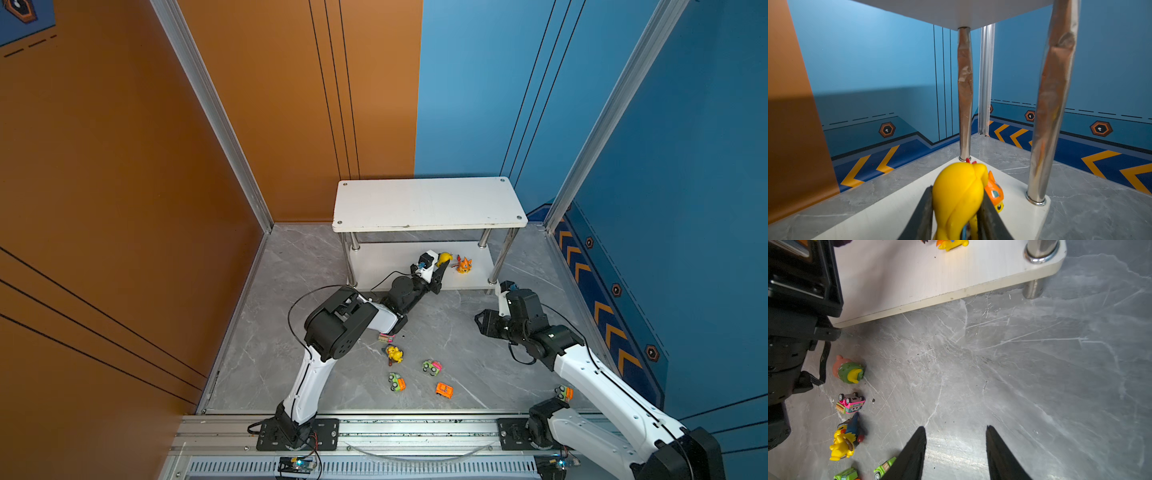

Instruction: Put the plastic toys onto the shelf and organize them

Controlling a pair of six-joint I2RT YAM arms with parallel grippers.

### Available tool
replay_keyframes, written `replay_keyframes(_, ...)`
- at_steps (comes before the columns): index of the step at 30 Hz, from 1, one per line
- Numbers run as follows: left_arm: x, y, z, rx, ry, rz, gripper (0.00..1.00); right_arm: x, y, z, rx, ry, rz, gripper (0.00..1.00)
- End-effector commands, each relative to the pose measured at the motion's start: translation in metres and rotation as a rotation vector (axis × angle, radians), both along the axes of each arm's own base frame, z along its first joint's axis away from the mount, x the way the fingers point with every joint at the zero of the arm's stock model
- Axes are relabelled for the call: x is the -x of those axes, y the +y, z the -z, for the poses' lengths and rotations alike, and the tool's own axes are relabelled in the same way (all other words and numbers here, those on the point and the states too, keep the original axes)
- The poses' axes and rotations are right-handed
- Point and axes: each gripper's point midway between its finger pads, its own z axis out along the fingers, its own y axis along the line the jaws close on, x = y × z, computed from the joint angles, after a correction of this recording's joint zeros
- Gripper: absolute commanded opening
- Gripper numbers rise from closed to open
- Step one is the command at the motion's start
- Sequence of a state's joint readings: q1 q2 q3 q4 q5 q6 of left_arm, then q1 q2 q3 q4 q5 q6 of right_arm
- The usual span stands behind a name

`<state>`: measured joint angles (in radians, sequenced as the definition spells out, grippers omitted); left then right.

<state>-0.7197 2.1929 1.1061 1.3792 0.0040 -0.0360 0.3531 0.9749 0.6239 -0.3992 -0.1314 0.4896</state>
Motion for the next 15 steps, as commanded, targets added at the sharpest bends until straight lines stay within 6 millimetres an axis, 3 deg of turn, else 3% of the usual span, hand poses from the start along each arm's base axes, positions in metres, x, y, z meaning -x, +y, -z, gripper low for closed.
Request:
replay_keyframes(1, -0.002, 0.003, 0.000, 0.065, 0.034, 0.026, 0.00, -0.005, 0.002, 0.002, 0.003, -0.014, -0.017, 0.49)
replay_keyframes(10, 0.012, -0.004, 0.010, 0.054, 0.067, 0.119, 0.00, -0.026, 0.013, -0.012, -0.011, -0.006, -0.026, 0.49)
replay_keyframes(13, 0.031, -0.012, 0.006, 0.027, 0.049, 0.176, 0.00, -0.035, 0.019, -0.031, -0.033, -0.036, -0.028, 0.49)
replay_keyframes(15, 0.050, -0.016, 0.011, -0.015, 0.039, 0.205, 0.00, -0.040, 0.023, -0.047, -0.046, -0.057, -0.022, 0.56)
